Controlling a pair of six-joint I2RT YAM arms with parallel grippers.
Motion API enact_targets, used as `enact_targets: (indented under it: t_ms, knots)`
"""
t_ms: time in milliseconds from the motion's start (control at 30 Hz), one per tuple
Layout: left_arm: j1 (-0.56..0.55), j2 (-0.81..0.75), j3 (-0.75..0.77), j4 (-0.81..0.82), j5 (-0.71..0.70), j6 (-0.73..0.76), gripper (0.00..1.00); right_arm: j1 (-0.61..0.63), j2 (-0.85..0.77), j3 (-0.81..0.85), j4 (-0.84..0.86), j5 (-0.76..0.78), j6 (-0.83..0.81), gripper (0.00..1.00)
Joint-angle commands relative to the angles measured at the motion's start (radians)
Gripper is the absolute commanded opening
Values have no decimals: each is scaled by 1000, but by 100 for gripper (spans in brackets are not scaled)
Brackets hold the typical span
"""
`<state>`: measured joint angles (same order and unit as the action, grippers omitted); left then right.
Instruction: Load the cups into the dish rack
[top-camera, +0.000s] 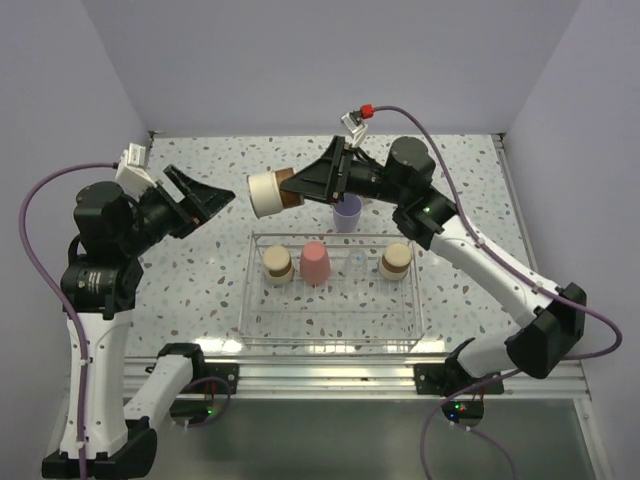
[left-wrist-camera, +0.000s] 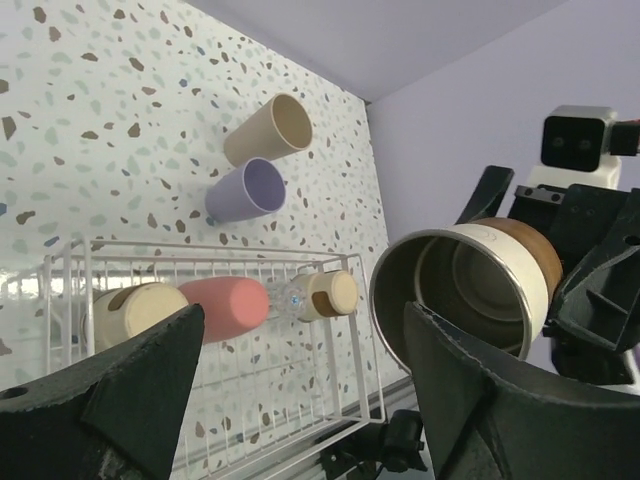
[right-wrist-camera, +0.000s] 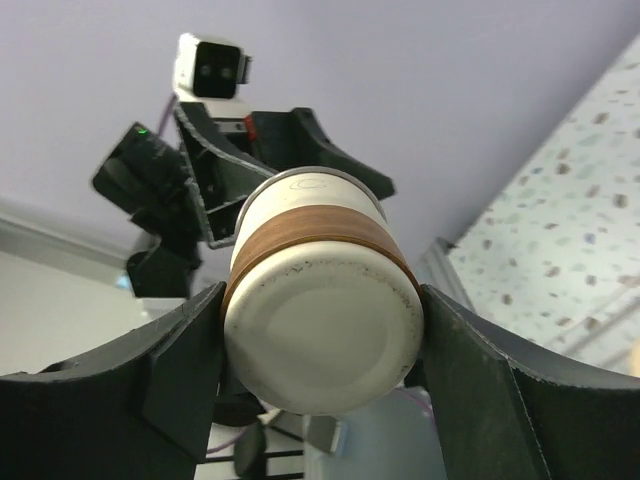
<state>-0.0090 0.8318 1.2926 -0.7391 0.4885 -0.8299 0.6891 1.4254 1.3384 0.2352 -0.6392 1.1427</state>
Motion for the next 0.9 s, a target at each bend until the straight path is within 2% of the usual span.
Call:
enact_targets:
  t_ms: [0, 100, 233, 433, 633, 867]
  knots:
    - [3, -2, 45, -71, -51, 66, 84, -7, -88, 111, -402, 50, -289, 0]
    - [3, -5, 42, -95, -74, 84, 84, -7, -137, 125, -636, 125, -516, 0]
    - [3, -2, 37, -123, -102, 104, 84, -5, -204, 98, -847, 208, -688, 0]
    - [1, 3, 8, -115, -105, 109, 84, -5, -315, 27, -1095, 429, -854, 0]
    - [1, 16, -26, -82, -88, 107, 84, -5, -345, -70, -1246, 746, -868, 0]
    - [1, 39, -30, -69, -77, 115, 84, -5, -381, -243, -1214, 872, -804, 0]
